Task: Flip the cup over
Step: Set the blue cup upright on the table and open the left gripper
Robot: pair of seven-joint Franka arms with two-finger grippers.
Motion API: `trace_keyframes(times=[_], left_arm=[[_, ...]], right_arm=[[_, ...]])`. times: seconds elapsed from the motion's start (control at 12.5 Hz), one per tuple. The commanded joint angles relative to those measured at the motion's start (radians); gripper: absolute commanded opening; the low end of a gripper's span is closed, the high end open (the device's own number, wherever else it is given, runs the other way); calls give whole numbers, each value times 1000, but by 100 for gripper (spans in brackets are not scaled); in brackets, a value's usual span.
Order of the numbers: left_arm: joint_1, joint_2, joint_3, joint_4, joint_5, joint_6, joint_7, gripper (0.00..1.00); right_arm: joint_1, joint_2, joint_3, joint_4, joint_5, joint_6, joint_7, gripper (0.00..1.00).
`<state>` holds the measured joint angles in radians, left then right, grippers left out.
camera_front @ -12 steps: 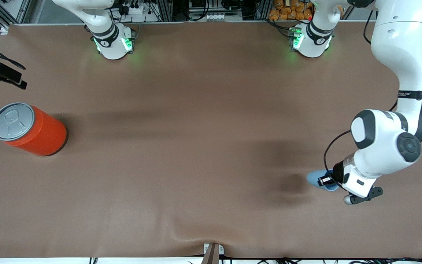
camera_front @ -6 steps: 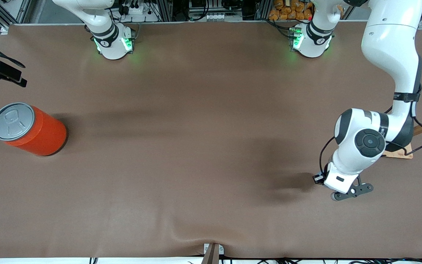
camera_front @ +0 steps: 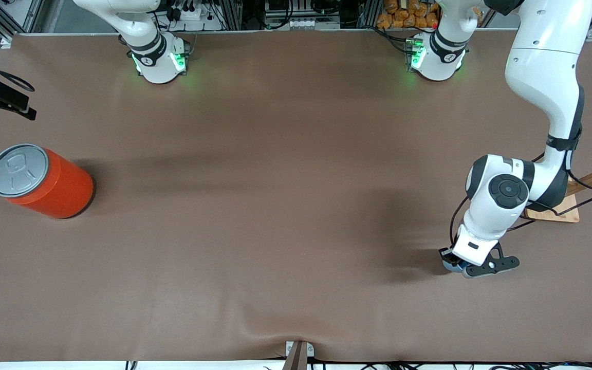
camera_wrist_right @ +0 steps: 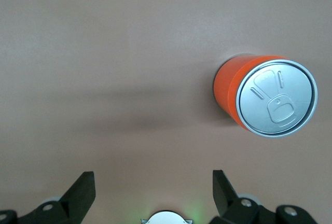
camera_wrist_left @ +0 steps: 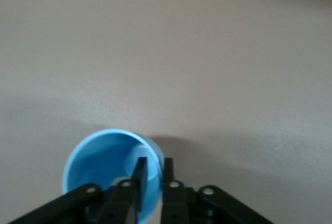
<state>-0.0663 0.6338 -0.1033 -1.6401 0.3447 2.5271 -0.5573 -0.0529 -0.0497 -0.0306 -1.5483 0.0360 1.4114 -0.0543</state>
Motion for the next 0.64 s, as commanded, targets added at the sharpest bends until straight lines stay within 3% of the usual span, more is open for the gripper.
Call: trace_keyframes(times=[0.0, 0.32, 0.56], left_arm=[[2, -42, -2, -12, 45, -16, -26, 100], [2, -224, -22, -6, 27, -212, -16, 100], [3, -383, -39, 28, -129, -462, -7, 100]], right_arm=[[28, -16, -5, 0, -4, -5, -7, 100], [39, -27, 5, 1, -4, 3, 5, 100], [24, -21, -5, 5, 13, 3, 5, 100]])
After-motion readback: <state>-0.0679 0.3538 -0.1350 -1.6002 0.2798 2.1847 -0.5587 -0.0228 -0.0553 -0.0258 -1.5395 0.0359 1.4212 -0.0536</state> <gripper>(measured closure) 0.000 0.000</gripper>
